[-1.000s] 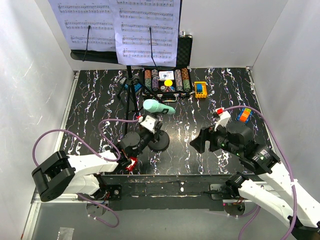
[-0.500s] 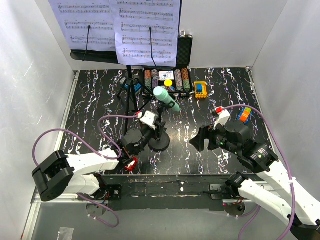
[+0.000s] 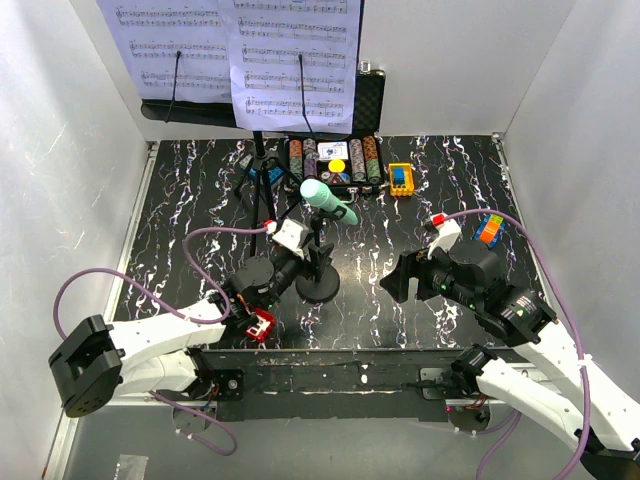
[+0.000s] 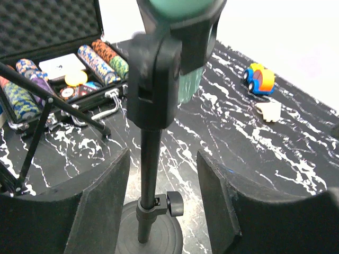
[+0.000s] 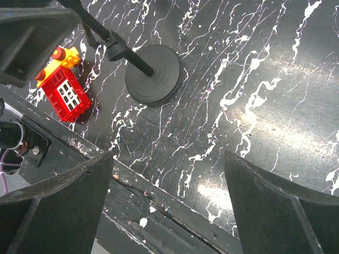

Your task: Pack up the instrument practice props

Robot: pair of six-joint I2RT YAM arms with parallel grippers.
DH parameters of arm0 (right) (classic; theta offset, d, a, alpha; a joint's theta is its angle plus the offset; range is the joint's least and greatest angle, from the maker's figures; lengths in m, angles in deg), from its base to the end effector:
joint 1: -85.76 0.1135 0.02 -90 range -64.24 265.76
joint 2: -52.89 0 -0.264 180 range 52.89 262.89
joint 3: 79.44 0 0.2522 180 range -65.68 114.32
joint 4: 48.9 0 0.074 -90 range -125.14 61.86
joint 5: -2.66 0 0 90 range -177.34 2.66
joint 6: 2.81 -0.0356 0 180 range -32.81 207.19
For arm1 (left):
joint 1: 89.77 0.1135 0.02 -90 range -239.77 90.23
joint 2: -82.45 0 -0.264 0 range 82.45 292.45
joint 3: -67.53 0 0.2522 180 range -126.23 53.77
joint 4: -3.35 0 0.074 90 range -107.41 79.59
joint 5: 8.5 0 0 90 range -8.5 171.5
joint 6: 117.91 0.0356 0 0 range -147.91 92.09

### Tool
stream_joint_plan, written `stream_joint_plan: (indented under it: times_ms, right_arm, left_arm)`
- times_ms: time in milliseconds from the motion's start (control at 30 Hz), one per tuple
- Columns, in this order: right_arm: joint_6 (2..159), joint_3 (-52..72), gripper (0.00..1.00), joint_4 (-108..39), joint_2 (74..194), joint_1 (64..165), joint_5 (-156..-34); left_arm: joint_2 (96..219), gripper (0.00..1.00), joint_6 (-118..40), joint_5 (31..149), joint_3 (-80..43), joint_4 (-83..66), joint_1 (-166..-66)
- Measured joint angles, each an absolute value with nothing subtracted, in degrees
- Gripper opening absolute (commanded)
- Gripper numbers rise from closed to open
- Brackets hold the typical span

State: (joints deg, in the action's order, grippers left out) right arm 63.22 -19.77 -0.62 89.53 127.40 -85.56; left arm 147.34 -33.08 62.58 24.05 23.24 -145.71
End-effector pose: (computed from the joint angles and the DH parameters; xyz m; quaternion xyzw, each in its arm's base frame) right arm 0.1049 0.0918 0.3230 -0.1215 0.8357 0.2790 0.4571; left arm 0.1498 -0.2010 0.2576 0.1994 0.6876 -0.2484 0.6525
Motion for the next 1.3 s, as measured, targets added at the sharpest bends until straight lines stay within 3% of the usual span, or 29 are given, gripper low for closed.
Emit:
stream_joint_plan:
  times_ms: [300,600,1200,1300]
  right_arm:
    - [63.37,-19.77,0.93,-0.60,89.53,127.40,-85.56]
    - [63.35,-19.77,0.93,-0.60,89.71,127.40,-85.58]
    - [60.29,-22.35,0.98,-4.77,92.03,127.40,-88.84]
    - [58.50,-23.66,0.98,-7.39,92.79,127.40,-90.48]
  left_arm:
    - [138.27,0.57,-31.77,63.45,24.12,22.23,-145.71]
    - [142.94,0.54,-26.08,63.28,21.15,21.07,-145.71]
    - [147.29,0.16,-21.69,62.43,18.39,21.31,-145.71]
    - [147.29,0.04,-21.58,62.45,18.39,21.29,-145.71]
